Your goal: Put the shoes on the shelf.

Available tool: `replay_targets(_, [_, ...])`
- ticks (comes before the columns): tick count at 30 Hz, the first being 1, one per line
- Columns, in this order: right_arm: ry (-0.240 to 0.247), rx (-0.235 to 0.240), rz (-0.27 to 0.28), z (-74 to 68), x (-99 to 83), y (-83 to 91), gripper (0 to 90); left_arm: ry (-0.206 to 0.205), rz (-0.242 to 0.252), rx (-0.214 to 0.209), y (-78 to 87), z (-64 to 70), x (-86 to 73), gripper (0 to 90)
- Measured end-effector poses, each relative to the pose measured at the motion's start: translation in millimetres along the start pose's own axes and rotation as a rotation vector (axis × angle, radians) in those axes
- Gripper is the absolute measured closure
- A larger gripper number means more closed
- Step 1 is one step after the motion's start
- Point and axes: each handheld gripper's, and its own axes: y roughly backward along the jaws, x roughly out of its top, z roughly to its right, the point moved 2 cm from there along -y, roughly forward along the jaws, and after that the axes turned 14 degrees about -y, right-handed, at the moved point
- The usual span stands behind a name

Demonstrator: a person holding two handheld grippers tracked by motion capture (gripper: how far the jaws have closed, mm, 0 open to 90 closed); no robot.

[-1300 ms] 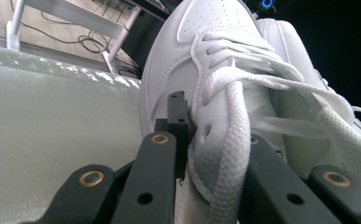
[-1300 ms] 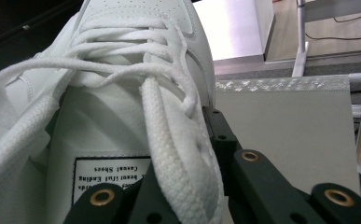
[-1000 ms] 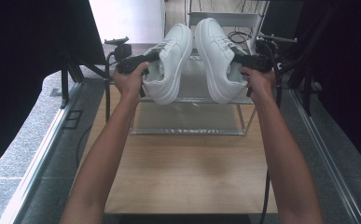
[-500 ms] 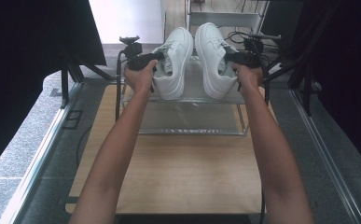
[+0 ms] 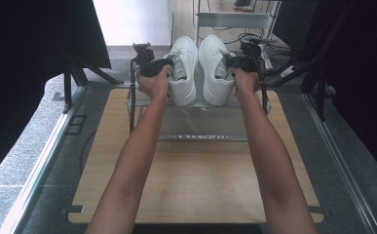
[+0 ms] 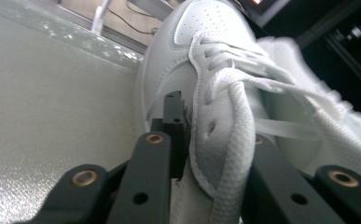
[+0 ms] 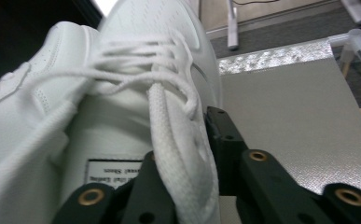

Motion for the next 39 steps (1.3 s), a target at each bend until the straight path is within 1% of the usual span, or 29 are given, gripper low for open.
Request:
replay_targets(1, [0.037,-0.047,-0.011,-4.3,-3.9,-5.8,75.8,-0.002,-0.016,-0.005,-2.0,2.1,0.4,74.5])
replay_targets(2, [0.037,-0.052,-0.019,-5.9,-5.9,-8.8,74.7,-0.022,-0.051,-0.029,-7.7,6.1,0.7,70.1])
replay_targets(4, [0.009,-0.062,-0.028,-6.9,-8.1,-13.3,72.4,-0.032,-0.087,-0.026,-13.4,7.9,-1.5,67.6])
replay_targets(5, [-0.009,-0.054,-0.018,-7.3,-8.0,-13.2,72.2,-0.030,-0.075,-0.057,-16.0,8.7,-2.9,65.6])
replay_targets(6, [-0.014,-0.051,-0.017,-7.6,-8.0,-13.8,71.6,-0.030,-0.075,-0.057,-16.0,8.7,-2.9,63.8])
replay_targets(7, [-0.014,-0.051,-0.017,-7.6,-8.0,-13.8,71.6,-0.041,-0.076,-0.041,-16.1,10.1,-3.6,63.8])
replay_targets(8, [-0.032,-0.057,-0.015,-9.5,-8.9,-14.2,70.4,-0.055,-0.071,-0.036,-16.2,12.4,-3.5,62.4])
replay_targets(12, [-0.033,-0.050,-0.010,-9.6,-10.1,-13.5,67.3,-0.040,-0.069,-0.064,-14.7,11.9,-2.7,53.2])
replay_targets(13, [-0.029,-0.025,-0.018,-7.8,-9.5,-12.6,57.9,-0.039,-0.065,-0.084,-11.6,10.4,-1.1,52.6])
replay_targets(14, [-0.029,-0.025,-0.018,-7.8,-9.5,-12.6,57.9,-0.039,-0.065,-0.084,-11.6,10.4,-1.1,52.7])
replay_targets(15, [-0.031,0.030,0.006,-5.7,-7.1,-8.1,51.6,-0.043,-0.041,-0.101,-6.4,11.3,1.6,53.1])
replay_targets(16, [-0.031,0.030,0.006,-5.7,-7.1,-8.1,51.6,-0.043,-0.041,-0.101,-6.4,11.3,1.6,53.2])
replay_targets(17, [-0.042,0.045,0.047,-5.7,-5.4,-2.6,50.5,-0.042,-0.017,-0.104,-1.6,12.7,4.2,53.2])
replay_targets(18, [-0.053,0.089,0.104,-6.3,-2.2,5.6,49.2,-0.044,-0.008,-0.113,2.6,14.1,6.7,52.7])
replay_targets(19, [-0.045,0.128,0.126,-7.5,0.5,11.9,46.8,-0.056,-0.002,-0.121,5.8,15.1,8.8,51.9])
replay_targets(21, [0.033,0.135,0.125,-12.0,4.4,27.8,45.9,-0.101,0.010,-0.112,17.6,17.5,14.2,52.4])
replay_targets(22, [0.066,0.126,0.140,-11.6,5.1,34.8,46.6,-0.138,0.017,-0.089,31.7,16.7,17.4,52.9])
replay_targets(23, [0.093,0.115,0.160,-10.1,5.1,41.6,47.6,-0.150,0.017,-0.090,38.4,15.3,17.5,53.5])
replay_targets(24, [0.093,0.115,0.160,-10.1,5.1,41.6,47.6,-0.150,0.017,-0.090,38.4,15.3,17.5,55.9])
replay_targets(26, [0.129,0.100,0.182,-3.8,2.8,54.6,50.1,-0.165,0.017,-0.101,49.9,10.9,14.9,59.0])
replay_targets(27, [0.133,0.107,0.178,-0.8,1.5,57.7,51.2,-0.188,0.011,-0.111,56.3,8.4,12.0,61.5])
replay_targets(28, [0.139,0.120,0.157,8.5,-3.9,65.1,55.8,-0.210,0.009,-0.109,61.2,7.1,9.3,65.7])
replay_targets(29, [0.139,0.120,0.157,8.5,-3.9,65.1,55.8,-0.229,0.005,-0.103,65.2,6.5,7.1,65.7])
replay_targets(30, [0.170,0.121,0.148,15.6,-9.7,70.0,61.9,-0.293,-0.006,-0.083,75.0,5.5,0.4,74.1])
replay_targets(31, [0.199,0.111,0.144,19.7,-13.5,72.4,64.8,-0.293,-0.006,-0.083,75.0,5.5,0.4,77.3])
replay_targets(32, [0.221,0.105,0.142,23.4,-17.4,74.3,67.8,-0.343,-0.019,-0.084,83.2,3.7,-6.5,79.5])
replay_targets(34, [0.262,0.106,0.122,31.0,-24.5,76.4,73.4,-0.356,-0.026,-0.093,86.4,2.5,-9.8,82.4])
replay_targets(36, [0.292,0.121,0.095,37.5,-31.6,78.0,77.6,-0.378,-0.050,-0.116,91.7,-1.9,-20.9,82.6])
replay_targets(39, [0.318,0.140,0.055,45.7,-43.0,76.8,83.4,-0.384,-0.079,-0.127,90.0,-8.8,-34.1,84.0])
